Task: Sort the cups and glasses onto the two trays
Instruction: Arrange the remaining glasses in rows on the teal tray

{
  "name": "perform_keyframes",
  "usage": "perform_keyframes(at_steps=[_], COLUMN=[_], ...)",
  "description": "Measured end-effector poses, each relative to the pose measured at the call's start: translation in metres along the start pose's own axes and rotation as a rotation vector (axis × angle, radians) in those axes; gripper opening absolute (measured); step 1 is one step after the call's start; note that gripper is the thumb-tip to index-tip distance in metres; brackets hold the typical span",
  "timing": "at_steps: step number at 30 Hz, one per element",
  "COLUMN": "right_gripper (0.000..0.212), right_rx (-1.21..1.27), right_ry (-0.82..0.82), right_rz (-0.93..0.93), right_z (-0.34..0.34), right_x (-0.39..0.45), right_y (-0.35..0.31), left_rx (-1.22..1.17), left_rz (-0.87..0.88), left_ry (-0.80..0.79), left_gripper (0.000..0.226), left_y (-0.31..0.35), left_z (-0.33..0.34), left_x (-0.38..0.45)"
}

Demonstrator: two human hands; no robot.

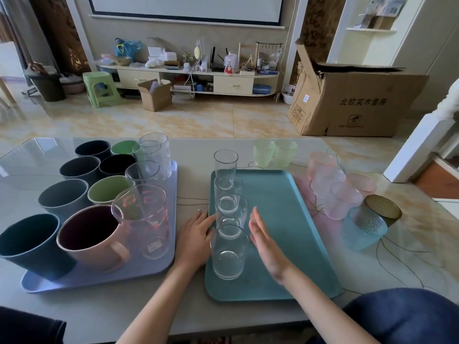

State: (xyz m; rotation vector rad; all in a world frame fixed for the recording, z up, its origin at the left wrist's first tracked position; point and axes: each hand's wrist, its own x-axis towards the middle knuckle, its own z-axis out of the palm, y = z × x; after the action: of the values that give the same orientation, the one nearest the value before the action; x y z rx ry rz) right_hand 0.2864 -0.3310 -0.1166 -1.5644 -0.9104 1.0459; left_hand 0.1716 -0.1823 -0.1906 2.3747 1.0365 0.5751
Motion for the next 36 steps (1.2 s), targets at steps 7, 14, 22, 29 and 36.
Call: perform_keyframes(at_steps=[7,14,22,29,36], right_gripper=[0.114,0.066,0.057,0.053,0.050], right_rx=[0.009,0.047,-0.026,-0.086,-0.094], right_ry=[-0.016,-0.045,0.031,0.088,0.120], right_rz=[-0.015,-0.002,0.033,0.059,0.047], right_z=[0.011,0.010,0.012,0.012,0.018], right_x=[0.001,0.000,-0.004,-0.007,-0.006], right_y=[0.002,0.002,0.000,0.001,0.002], left_rx=[-0.018,-0.030,-0.037,-0.069,-0.034], left_rz=[0.056,0.081,0.074,0.075,0.076], left_ry=[0.022,0.045,0.037,0.050,0.054], left_gripper=[0.042,0.037,0.033,0.034,0.032], left_y=[-0.008,-0.009,-0.014,-0.013,-0.014], left_z=[0.006,0.007,0.011,0.009,0.010], left_x=[0.002,0.002,0.003,0.003,0.003])
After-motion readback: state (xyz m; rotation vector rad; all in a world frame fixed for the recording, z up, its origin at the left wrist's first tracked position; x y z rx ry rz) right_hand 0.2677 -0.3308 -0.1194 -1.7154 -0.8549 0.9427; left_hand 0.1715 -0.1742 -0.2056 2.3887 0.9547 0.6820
